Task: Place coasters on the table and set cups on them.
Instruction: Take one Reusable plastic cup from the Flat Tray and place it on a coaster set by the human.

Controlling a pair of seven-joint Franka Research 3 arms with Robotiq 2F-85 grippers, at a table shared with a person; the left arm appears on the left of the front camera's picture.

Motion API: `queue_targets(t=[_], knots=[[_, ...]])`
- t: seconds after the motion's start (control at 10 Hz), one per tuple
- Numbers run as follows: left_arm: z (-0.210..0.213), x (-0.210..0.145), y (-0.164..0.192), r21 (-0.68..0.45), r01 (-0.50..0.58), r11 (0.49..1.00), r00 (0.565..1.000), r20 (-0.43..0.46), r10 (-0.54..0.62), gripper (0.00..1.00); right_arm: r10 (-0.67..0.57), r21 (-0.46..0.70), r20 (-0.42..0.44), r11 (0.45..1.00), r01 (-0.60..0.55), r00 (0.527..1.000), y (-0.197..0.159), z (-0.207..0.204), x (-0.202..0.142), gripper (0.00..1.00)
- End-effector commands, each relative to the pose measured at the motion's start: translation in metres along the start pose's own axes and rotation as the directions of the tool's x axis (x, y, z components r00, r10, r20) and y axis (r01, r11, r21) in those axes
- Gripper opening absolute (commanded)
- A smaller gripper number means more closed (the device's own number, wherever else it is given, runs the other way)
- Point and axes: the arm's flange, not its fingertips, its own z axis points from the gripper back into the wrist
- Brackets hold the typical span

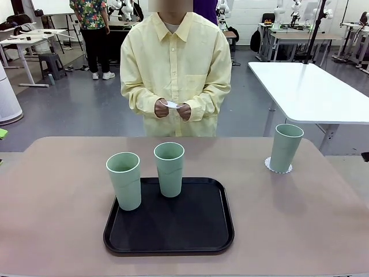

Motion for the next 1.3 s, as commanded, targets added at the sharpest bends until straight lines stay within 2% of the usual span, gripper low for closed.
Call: queue_targets(t=[0.0, 0.2, 0.3, 0.6, 1.2], knots=[[0.001, -0.002, 0.002, -0.003, 0.015, 1.000, 1.000, 0.001, -0.015, 1.00, -0.111, -0.101, 0.042, 0.988, 0.115, 0.993, 0.001, 0.026, -0.002, 1.00], [0.001, -0.002, 0.002, -0.003, 0.015, 1.000, 1.000, 0.001, -0.015, 1.00, -0.210, -0.171, 0.131, 0.958, 0.231, 0.969, -0.007, 0.041, -0.009, 1.00], [0.001, -0.002, 0.002, -0.003, 0.015, 1.000, 1.000, 0.001, -0.015, 1.00, -0.228, -0.171, 0.143, 0.953, 0.251, 0.963, -0.009, 0.047, -0.011, 1.00], [0.001, -0.002, 0.002, -0.003, 0.015, 1.000, 1.000, 0.001, -0.015, 1.00, -0.240, -0.166, 0.163, 0.949, 0.266, 0.957, -0.012, 0.055, -0.012, 1.00], [0.001, -0.002, 0.002, -0.003, 0.015, 1.000, 1.000, 0.001, -0.015, 1.00, -0.226, -0.178, 0.150, 0.951, 0.251, 0.962, -0.012, 0.054, -0.018, 1.00]])
